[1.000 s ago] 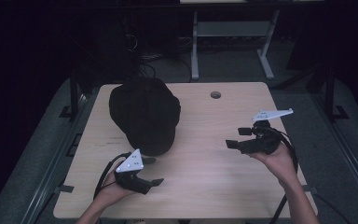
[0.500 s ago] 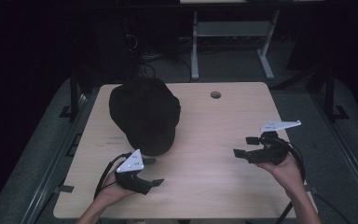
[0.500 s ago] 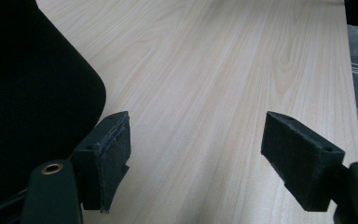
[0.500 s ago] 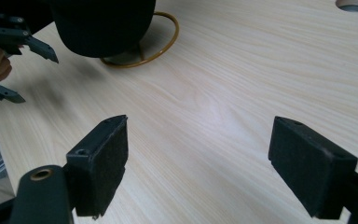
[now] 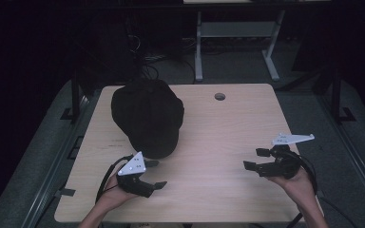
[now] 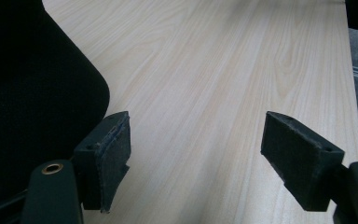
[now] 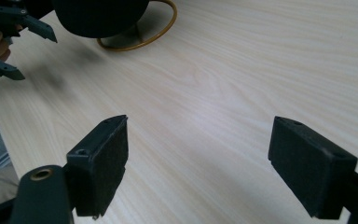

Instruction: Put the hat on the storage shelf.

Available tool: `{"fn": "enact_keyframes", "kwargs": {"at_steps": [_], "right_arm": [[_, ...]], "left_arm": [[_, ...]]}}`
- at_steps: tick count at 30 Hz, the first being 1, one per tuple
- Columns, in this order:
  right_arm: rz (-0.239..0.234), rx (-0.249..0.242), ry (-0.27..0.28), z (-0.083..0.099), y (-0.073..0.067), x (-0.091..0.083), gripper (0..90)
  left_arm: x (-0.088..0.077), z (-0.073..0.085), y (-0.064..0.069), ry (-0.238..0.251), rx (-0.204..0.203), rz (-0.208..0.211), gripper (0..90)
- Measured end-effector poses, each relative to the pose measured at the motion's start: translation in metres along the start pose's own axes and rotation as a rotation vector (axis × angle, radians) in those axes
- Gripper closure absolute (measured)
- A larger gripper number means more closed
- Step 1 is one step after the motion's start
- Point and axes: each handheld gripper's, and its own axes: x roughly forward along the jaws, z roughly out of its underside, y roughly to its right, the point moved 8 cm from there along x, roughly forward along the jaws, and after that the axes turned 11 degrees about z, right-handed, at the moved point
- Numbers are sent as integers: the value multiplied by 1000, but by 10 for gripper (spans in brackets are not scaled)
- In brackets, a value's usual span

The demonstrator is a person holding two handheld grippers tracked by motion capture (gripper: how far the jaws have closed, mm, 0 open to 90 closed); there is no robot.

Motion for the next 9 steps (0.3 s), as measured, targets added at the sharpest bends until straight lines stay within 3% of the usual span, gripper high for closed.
{"fn": "enact_keyframes", "kwargs": {"at_steps": [5,9], "right_arm": [[-7,9,-2,17,-3,1,195],[-30,21,34,27,-7,-1,186]], "left_arm": [[0,-2,1,11,-2,-3,239],[-1,-5,3,29,-2,1,239]]}}
